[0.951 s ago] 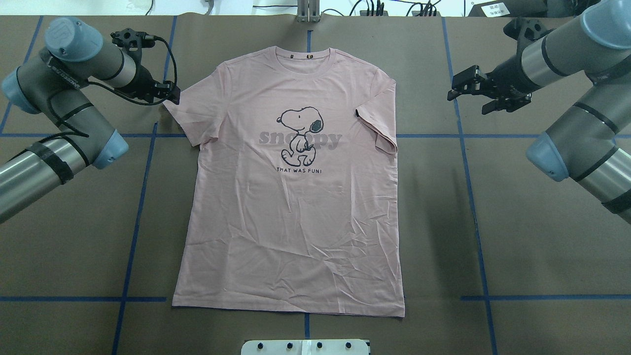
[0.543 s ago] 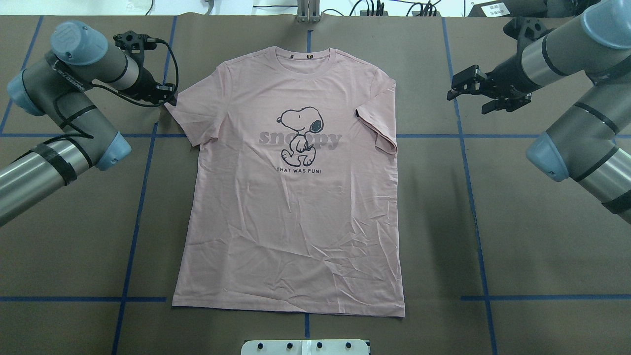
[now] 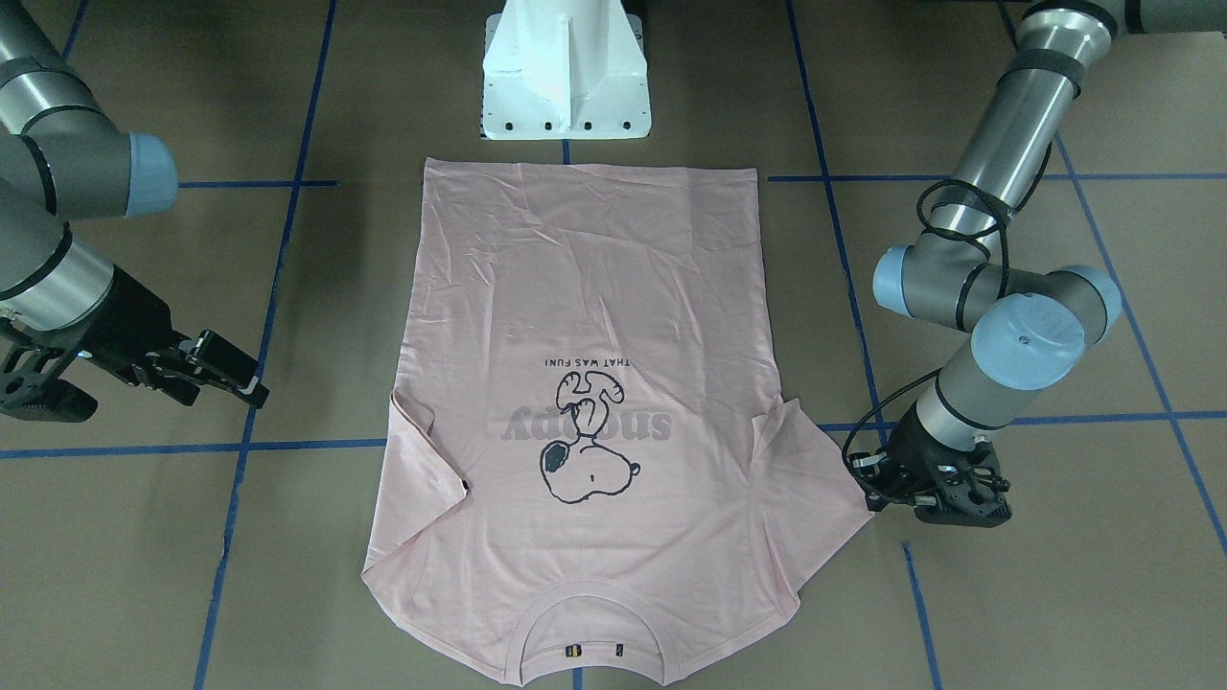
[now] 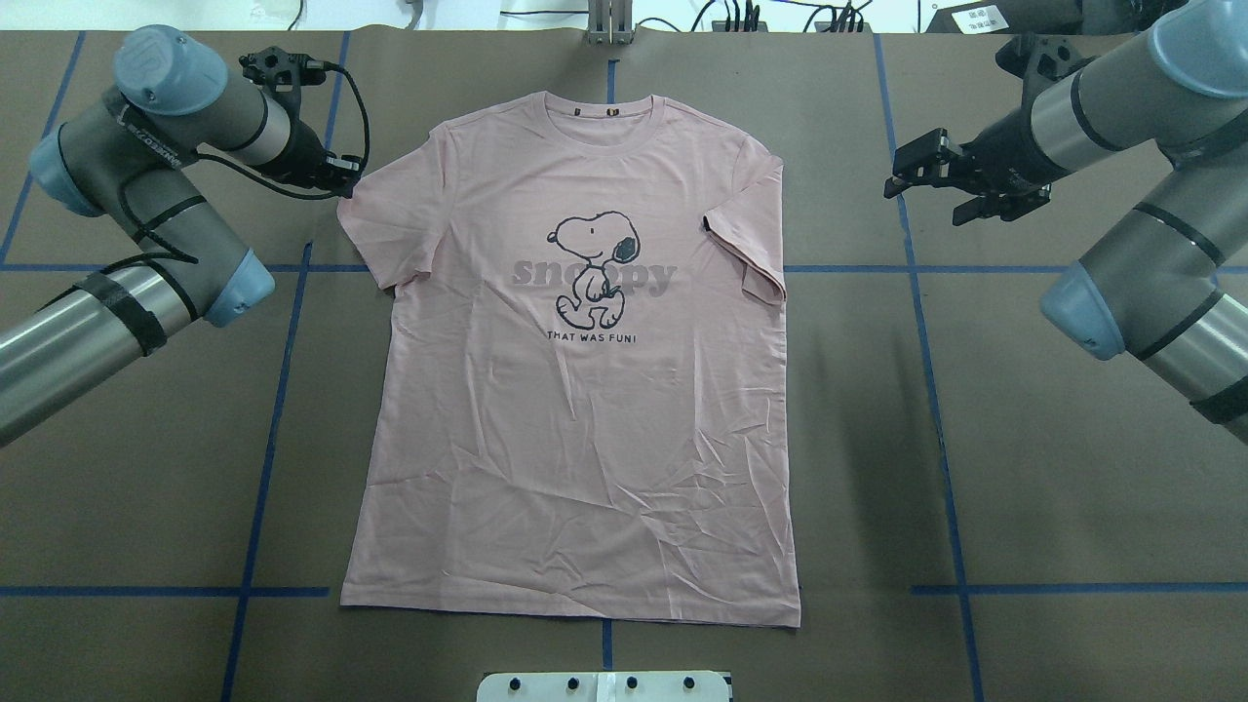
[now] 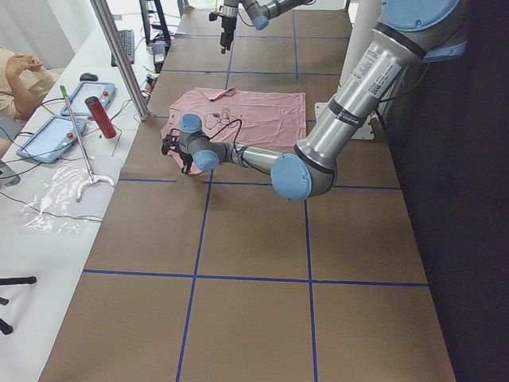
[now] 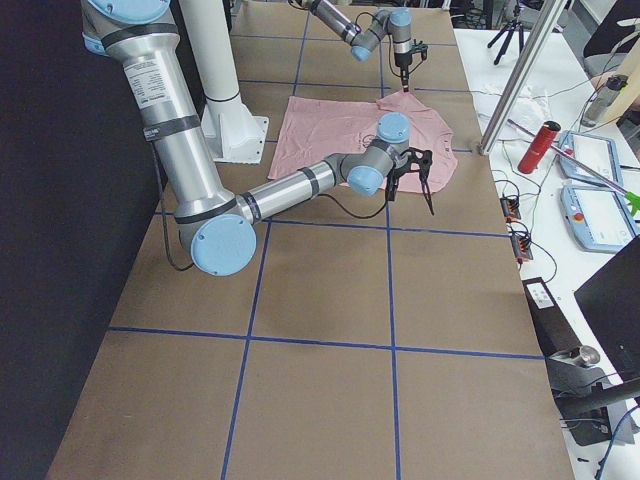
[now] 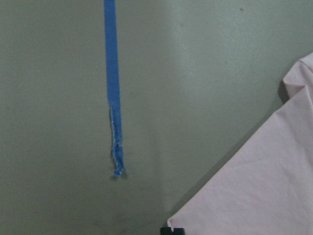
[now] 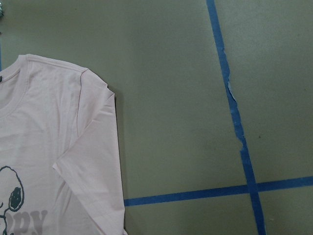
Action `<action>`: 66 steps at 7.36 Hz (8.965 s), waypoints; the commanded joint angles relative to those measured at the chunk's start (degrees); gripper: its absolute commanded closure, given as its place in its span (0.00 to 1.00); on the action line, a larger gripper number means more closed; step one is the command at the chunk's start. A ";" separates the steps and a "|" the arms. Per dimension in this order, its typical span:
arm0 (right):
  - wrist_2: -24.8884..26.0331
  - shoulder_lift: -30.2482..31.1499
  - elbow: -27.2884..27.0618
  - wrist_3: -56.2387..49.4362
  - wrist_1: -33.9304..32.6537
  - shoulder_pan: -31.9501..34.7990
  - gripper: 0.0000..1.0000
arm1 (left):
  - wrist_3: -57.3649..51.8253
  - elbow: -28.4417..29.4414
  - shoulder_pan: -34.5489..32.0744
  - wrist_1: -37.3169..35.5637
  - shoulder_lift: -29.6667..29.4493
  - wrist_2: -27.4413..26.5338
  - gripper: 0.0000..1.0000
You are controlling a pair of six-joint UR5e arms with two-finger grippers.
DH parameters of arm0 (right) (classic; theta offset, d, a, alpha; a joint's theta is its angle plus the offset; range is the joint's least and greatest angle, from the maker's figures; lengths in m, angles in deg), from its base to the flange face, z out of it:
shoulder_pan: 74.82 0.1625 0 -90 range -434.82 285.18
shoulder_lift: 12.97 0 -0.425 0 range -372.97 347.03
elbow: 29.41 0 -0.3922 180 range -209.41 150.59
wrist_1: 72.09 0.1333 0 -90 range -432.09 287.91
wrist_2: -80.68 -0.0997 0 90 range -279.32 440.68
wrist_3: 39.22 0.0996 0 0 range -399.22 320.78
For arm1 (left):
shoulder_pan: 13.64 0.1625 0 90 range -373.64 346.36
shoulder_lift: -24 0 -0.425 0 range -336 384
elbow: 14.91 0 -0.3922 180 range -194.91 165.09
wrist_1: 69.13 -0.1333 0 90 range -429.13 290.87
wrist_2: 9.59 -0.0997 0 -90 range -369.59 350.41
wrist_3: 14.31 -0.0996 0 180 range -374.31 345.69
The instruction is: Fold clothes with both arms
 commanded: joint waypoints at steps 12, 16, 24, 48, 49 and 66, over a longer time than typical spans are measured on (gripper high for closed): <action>2.22 -0.88 -0.17 1.17 0.00 -1.24 0.00 | 17.79 3.04 5.89 9.70 -8.70 -5.34 0.31; 2.66 -0.62 -0.61 1.26 -0.79 -2.39 0.00 | 20.70 -6.86 5.89 9.17 -2.31 1.22 0.31; 23.47 18.46 -26.01 30.27 -1.06 -31.97 0.00 | 20.70 -12.36 5.63 9.52 2.91 2.40 0.30; 40.10 13.36 -26.28 56.90 -13.97 -53.81 1.00 | 23.60 -22.11 4.40 9.08 7.92 2.22 0.20; 40.10 13.45 -26.37 56.90 -14.41 -53.20 1.00 | 23.68 -22.11 4.40 9.08 7.92 2.31 0.20; 39.49 13.88 -31.11 56.72 -15.12 -51.96 1.00 | 54.45 -54.46 41.05 -10.60 38.24 -17.38 0.37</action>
